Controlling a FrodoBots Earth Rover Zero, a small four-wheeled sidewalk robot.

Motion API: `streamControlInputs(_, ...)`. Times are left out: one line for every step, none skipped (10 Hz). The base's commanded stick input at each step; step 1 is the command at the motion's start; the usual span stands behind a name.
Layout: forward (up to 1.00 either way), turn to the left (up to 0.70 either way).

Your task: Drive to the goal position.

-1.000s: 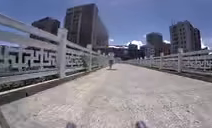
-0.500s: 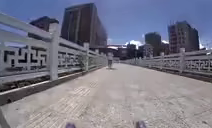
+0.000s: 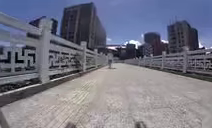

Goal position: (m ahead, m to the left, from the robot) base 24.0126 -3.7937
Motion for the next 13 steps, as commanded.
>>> streamControlInputs(0.70,0.00)
streamControlInputs(0.70,0.00)
streamControlInputs(0.70,0.00)
streamControlInputs(0.70,0.00)
streamControlInputs(0.70,0.00)
streamControlInputs(0.70,0.00)
streamControlInputs(0.70,0.00)
streamControlInputs(0.70,0.00)
streamControlInputs(0.70,0.00)
streamControlInputs(0.70,0.00)
streamControlInputs(0.70,0.00)
streamControlInputs(0.70,0.00)
streamControlInputs(0.70,-0.03)
